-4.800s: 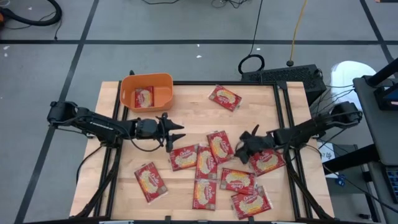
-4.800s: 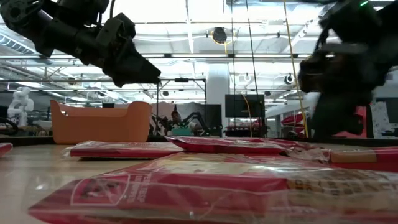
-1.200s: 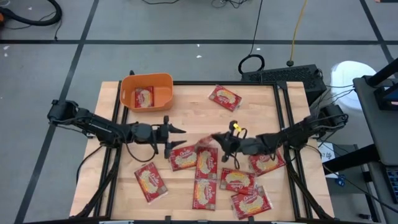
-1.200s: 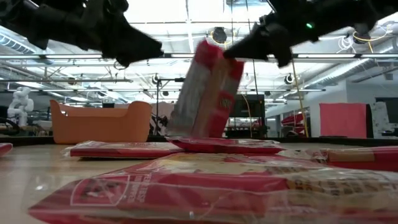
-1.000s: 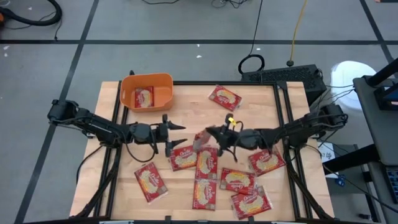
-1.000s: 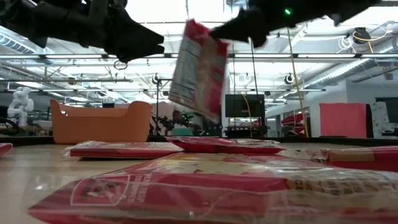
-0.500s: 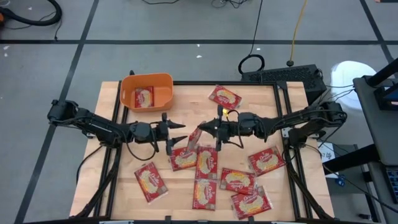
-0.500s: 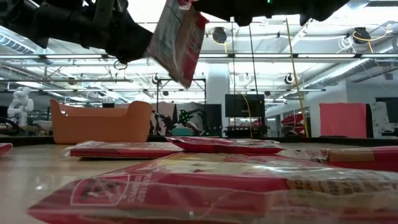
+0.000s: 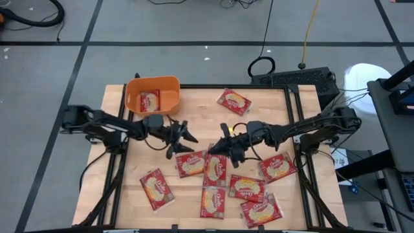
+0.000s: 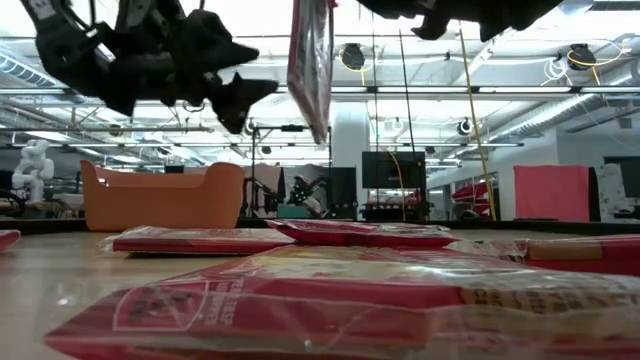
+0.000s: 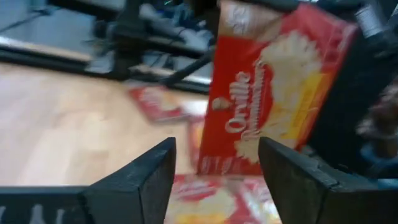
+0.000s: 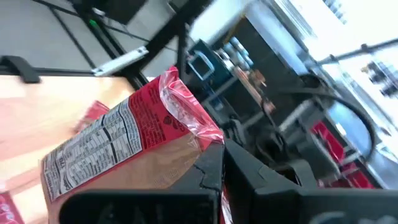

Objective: Sort popcorn bags into baskets
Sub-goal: Put the red popcorn bag into the orange bin

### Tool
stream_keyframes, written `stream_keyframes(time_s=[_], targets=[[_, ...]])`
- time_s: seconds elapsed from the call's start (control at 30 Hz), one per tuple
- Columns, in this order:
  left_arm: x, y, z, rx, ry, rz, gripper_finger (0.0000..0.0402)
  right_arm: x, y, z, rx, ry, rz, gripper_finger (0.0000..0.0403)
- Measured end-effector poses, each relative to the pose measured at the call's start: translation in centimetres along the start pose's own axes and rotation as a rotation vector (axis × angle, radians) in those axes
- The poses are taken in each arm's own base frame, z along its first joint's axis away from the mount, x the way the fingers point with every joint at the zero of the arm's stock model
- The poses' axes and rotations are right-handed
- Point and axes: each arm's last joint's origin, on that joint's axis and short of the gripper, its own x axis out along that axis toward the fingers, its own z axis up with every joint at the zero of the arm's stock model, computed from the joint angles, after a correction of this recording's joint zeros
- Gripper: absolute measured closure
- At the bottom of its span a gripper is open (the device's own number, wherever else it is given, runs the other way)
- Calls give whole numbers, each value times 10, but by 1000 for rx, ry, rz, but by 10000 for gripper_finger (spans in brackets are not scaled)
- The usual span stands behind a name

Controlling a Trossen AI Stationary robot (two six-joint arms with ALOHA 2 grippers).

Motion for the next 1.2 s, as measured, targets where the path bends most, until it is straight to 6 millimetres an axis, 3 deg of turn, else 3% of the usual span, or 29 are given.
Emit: stream_keyframes(time_s=[0.33,0.5,0.67,0.87,1.2], targets=[[23,15,-17,-21,-142,-81,72,0,-1,7,-57,-108,18,403],[54,15,-9,13,-167,-227,59,0,-3,9,-80,-140,8,403],[79,22,-12,12,-136,-312,76,0,-4,9,-85,-141,8,403],[91,33,-19,-5,-108,-345,99,0,-2,10,-108,-178,39,403],[105,9,-18,96,-87,-521,168,-2,-3,0,-77,-105,57,403]])
